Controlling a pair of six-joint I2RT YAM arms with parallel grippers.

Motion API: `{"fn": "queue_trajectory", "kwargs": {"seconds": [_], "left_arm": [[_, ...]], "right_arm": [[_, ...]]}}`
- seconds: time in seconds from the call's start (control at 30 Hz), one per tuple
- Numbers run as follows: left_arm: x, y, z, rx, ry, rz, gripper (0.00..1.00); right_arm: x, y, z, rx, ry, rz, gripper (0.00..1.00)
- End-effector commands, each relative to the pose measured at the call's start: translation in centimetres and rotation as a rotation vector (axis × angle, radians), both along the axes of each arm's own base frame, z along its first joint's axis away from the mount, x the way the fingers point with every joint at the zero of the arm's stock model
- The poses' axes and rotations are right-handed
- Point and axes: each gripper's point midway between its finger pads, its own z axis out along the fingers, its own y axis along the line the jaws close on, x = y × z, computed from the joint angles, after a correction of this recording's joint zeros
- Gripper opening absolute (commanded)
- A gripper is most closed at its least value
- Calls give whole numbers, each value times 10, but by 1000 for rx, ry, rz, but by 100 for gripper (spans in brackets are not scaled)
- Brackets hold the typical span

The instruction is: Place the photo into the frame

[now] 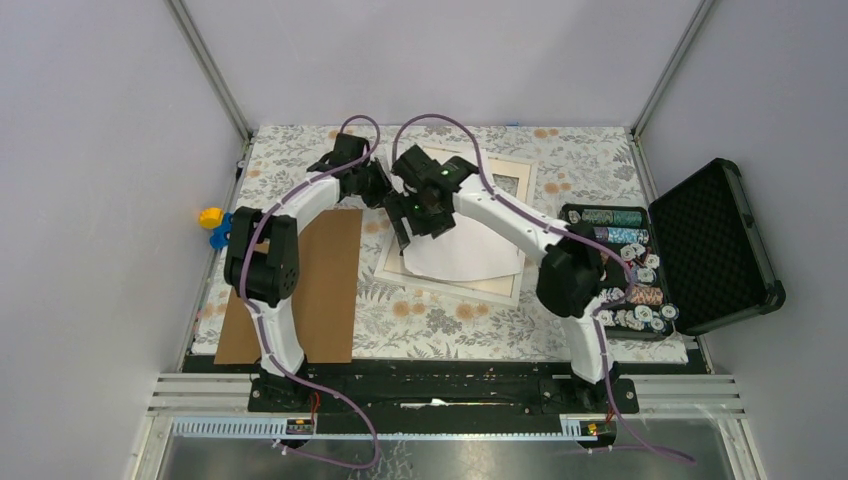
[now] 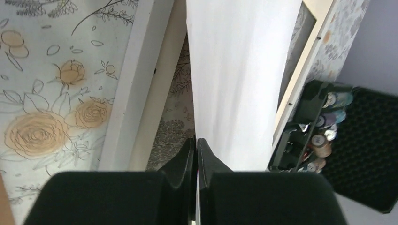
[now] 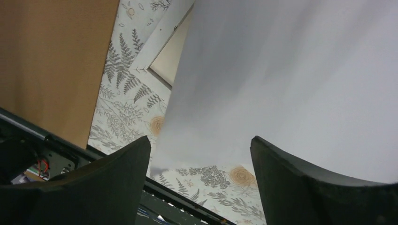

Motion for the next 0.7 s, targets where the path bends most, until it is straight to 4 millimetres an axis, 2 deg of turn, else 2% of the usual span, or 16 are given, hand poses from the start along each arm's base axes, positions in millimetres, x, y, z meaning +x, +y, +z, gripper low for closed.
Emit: {"fn": "queue_trajectory", "kwargs": {"seconds": [0.0,0.07,0.13,0.27,0.43,0.57,0.67], "left_arm": [[-6,9,-4,72,-45,-222,0],[-7,21,-8,109,-27,-273,0],[-5,32,-13,136,-15,-320,0],[-2,34,-24,99,-15,-404,0],[14,14,-37,2,-48,-438,0],[36,3,-39,14,-100,-451,0],[44,-9,-41,-4,-107,-429,0]], "right_arm": [[4,-22,84,191,-118,17,90],[15,-45,100,243,-158,-32,96],[26,-73,103,286,-182,-98,98],[41,-124,74,364,-138,-233,100],[37,-157,40,539,-21,-346,100],[35,-185,10,568,38,-451,97],[36,-204,1,593,32,-531,94]]}}
